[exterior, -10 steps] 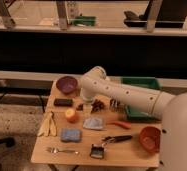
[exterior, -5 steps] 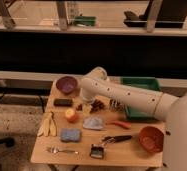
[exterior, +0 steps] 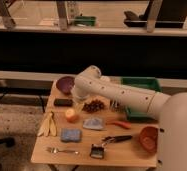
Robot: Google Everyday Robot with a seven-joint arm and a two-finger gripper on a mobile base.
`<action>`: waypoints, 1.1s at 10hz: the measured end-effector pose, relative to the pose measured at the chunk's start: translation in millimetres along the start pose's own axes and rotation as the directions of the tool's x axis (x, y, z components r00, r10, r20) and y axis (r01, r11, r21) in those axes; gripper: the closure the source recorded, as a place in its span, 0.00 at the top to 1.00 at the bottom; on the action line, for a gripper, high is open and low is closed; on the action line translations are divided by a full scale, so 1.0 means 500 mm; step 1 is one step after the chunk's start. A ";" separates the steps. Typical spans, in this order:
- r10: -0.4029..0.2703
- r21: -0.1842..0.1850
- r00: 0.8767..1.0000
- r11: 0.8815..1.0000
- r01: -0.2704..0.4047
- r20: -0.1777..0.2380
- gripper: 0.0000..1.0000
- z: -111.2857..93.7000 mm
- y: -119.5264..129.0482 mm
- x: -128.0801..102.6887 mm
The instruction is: Place eraser in table surface
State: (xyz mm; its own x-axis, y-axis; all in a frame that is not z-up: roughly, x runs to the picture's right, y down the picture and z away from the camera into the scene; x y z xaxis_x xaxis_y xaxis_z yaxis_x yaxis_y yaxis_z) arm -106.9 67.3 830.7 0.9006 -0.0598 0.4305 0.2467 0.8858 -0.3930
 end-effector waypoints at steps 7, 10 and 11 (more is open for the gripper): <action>-0.039 0.034 0.998 0.999 0.037 0.041 0.80 0.040 -0.051 -0.026; -0.076 0.045 0.995 0.996 0.073 0.068 0.80 0.051 -0.064 -0.063; -0.089 0.049 0.993 0.995 0.086 0.075 0.80 0.053 -0.068 -0.075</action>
State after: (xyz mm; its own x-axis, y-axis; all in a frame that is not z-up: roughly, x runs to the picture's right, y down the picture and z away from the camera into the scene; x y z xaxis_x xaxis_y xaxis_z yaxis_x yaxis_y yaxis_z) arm -158.4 51.9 849.4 0.8457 -0.1038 0.5235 0.3050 0.8989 -0.3145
